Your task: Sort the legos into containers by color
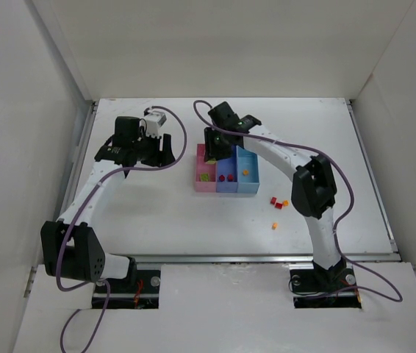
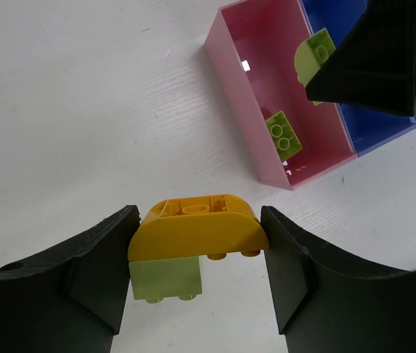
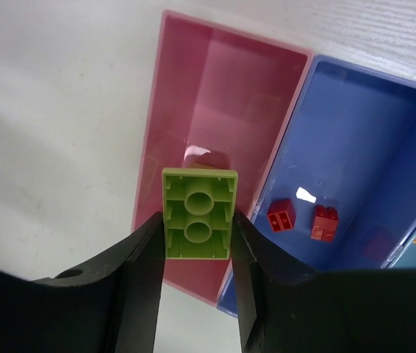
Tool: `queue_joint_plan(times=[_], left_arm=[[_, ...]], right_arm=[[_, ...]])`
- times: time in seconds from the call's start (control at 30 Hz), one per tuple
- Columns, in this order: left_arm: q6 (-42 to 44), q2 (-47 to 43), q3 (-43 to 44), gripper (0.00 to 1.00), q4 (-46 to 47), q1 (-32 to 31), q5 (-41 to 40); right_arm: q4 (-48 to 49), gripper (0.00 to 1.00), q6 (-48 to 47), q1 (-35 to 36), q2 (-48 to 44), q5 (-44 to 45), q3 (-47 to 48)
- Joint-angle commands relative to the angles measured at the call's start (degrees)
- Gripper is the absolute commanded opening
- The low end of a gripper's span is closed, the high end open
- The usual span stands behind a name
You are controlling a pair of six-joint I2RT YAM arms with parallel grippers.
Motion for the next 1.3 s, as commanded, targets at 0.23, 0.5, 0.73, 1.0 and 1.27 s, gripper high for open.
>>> queue_joint_plan(times=[0.23,0.5,0.73,1.0,1.27], left_arm=[[-0.45,-0.83,-0.48,0.0,0.84,0.2,-1.16],[-0.97,-1.36,-1.01,0.0,0.84,0.2,-1.69],[1.56,-1.36,-1.71,0.0,1.36,0.2,-1.17],[23.08,-0.4,-7.68,0.0,1.37,-4.62,-2.82],[37.5,5.67,-11.73,0.16,-4.95,-5.16,3.28]], right_arm=[[-0.73,0.59,-2.27,0.01,-0.04,-2.14,3.5],[-0.2,0.7,-2.81,0.01,-1.27,-3.19,3.5],[5.33,0.7,-3.33,-3.57,-9.09,-4.33,-2.2],[8.5,0.7,-4.04,-6.75,-14.72,-6.54,-8.53],[10.43,0.7,-4.04,-6.75,-17.0,-7.06,-11.61]])
